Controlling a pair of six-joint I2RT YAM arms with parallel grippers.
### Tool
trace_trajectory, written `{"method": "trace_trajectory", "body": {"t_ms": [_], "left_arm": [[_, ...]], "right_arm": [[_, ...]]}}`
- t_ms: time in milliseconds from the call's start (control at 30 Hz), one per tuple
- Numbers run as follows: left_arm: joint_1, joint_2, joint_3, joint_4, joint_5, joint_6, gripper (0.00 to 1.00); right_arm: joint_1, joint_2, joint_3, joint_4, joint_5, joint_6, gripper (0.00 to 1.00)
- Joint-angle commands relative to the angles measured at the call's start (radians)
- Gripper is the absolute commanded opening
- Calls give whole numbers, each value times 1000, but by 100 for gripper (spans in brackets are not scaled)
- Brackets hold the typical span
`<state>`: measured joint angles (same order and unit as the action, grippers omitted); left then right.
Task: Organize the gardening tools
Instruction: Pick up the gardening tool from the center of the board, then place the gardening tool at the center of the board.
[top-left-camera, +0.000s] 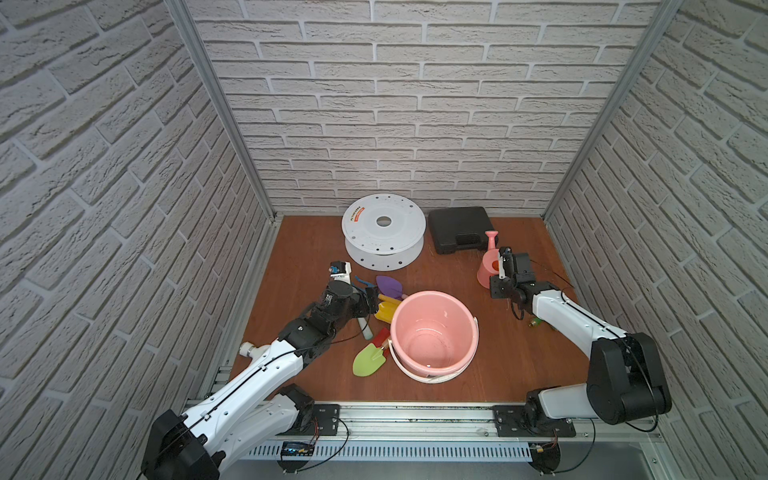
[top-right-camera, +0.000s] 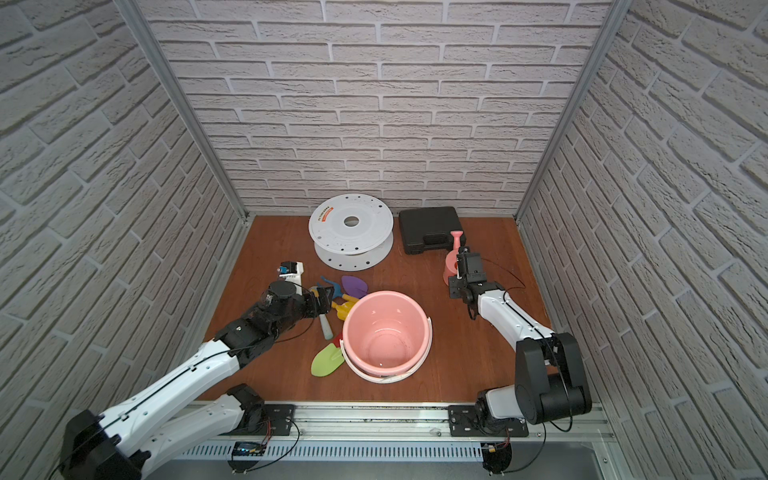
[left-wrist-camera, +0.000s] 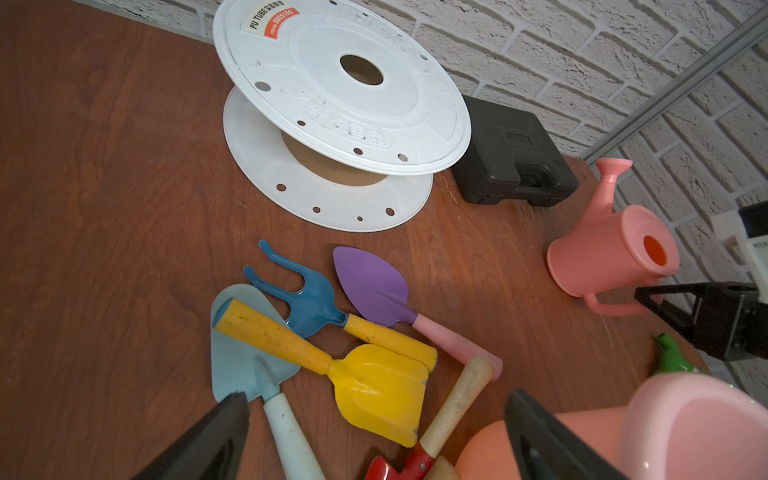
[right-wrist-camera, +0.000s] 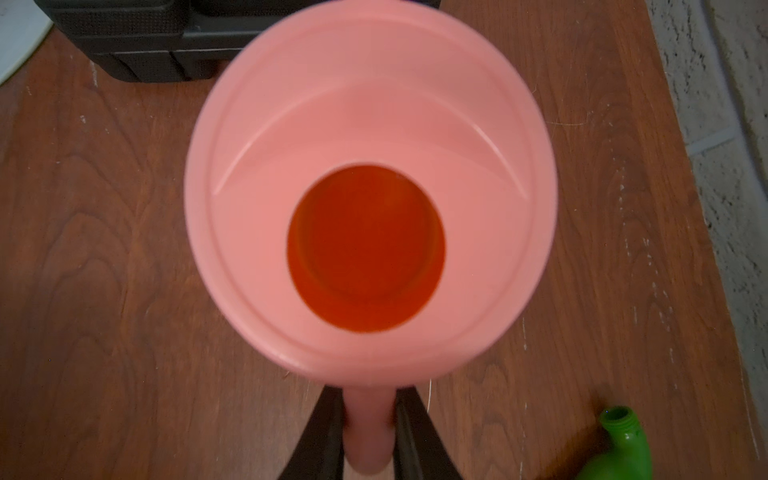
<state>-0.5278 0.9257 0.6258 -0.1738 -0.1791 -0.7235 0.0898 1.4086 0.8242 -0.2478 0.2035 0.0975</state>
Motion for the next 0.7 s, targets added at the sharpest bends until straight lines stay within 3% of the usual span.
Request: {"method": "trace_trajectory", "body": {"t_ms": [0, 267, 300, 367, 467, 667], "left_arm": [[-4, 20, -18, 89, 49, -1, 99], [-4, 53, -15, 88, 63, -1, 98], [-4, 54, -16, 82, 61, -1, 99], [-4, 52, -17, 80, 53, 1, 98], [-4, 46, -19, 79, 36, 3, 99], [-3, 41, -22, 75, 10, 5, 99]], "right_arm": [[-29, -8, -10, 90, -30, -9, 3], [-75, 99, 18, 71, -103, -23, 4], [-76, 105, 21, 64, -104, -21, 8], [-78, 105, 25, 56, -113, -18, 23], [-78, 68, 31, 39, -118, -1, 34], [-76, -46, 32, 10, -118, 46, 41]]}}
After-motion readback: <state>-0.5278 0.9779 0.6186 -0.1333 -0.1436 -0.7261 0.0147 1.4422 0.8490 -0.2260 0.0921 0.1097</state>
